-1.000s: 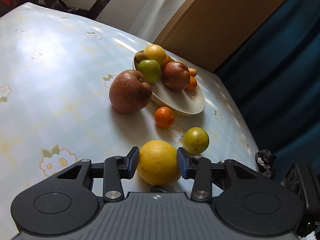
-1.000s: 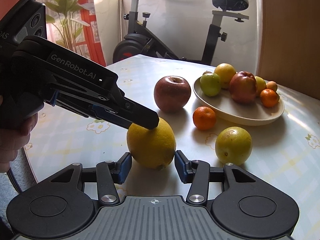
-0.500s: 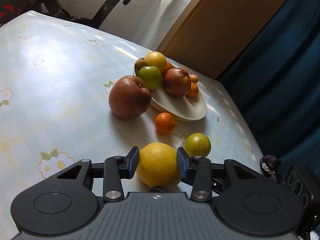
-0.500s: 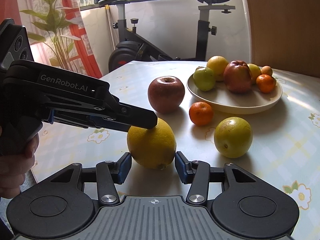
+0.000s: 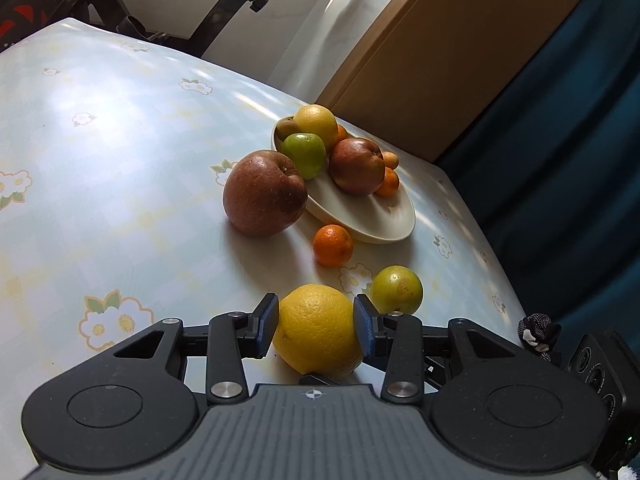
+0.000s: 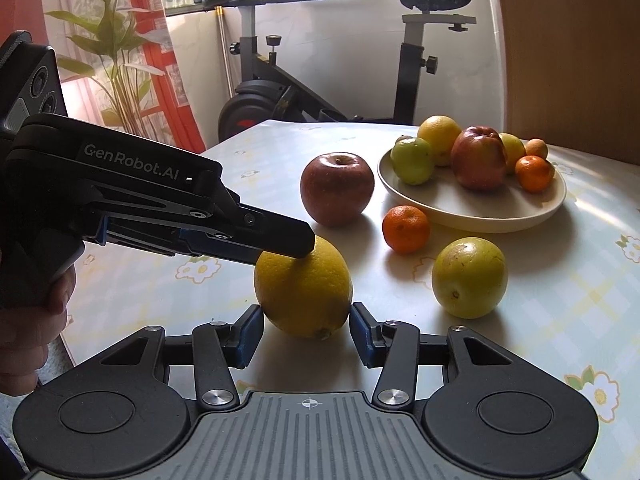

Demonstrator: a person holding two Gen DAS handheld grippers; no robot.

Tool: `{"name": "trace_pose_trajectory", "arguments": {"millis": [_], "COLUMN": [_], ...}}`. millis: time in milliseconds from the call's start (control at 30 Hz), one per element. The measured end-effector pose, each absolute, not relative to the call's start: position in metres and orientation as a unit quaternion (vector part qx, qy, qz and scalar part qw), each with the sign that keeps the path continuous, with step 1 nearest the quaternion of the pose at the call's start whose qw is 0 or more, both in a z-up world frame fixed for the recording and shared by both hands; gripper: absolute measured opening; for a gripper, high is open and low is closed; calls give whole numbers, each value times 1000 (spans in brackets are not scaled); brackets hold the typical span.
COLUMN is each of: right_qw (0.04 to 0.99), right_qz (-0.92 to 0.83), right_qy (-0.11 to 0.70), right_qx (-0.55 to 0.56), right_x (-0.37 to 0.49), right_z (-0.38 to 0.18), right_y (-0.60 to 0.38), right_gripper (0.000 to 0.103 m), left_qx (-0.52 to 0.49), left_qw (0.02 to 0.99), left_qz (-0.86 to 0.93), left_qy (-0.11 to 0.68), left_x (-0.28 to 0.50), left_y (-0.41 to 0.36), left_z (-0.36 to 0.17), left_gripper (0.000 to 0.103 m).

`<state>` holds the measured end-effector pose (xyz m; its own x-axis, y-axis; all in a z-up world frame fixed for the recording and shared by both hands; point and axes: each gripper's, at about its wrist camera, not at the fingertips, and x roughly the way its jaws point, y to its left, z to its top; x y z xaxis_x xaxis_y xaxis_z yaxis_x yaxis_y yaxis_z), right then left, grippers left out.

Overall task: Organize fruits
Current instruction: 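Close the right tool on the grapefruit while the left tool presses its top, then lift the grapefruit with both tools and lower it onto the plate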

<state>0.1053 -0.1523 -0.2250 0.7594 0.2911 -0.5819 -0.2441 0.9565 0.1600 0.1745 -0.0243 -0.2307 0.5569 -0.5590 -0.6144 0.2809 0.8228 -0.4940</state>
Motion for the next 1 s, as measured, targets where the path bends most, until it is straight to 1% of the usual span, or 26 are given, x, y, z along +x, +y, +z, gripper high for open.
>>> {"name": "trace_pose_trajectory", "arguments": {"millis": [167, 267, 733, 867, 1000], "right_qw": [938, 939, 938, 944, 952], "right_qz": [142, 139, 141, 135, 129], "right_qy": [313, 312, 315, 296, 269], "right_qx": [37, 35, 38, 53, 64], "right_x": [105, 105, 108, 102, 98], "right_z": [-226, -226, -226, -221, -209], "right_y": [-153, -153, -149, -155, -168], "right_gripper": [44, 47, 46, 46, 46], "left_qx": [-182, -184, -190, -196, -189], "left_qw": [864, 863, 858, 856, 858], "left_qz": [-242, -243, -246, -251, -267], "left_qy": [402, 402, 409, 406, 396], "left_x": [175, 176, 178, 180, 185], "left_y": [-22, -21, -19, -21, -31], "left_z": [-232, -232, -232, -226, -209], "left_gripper": [44, 44, 44, 44, 44]}}
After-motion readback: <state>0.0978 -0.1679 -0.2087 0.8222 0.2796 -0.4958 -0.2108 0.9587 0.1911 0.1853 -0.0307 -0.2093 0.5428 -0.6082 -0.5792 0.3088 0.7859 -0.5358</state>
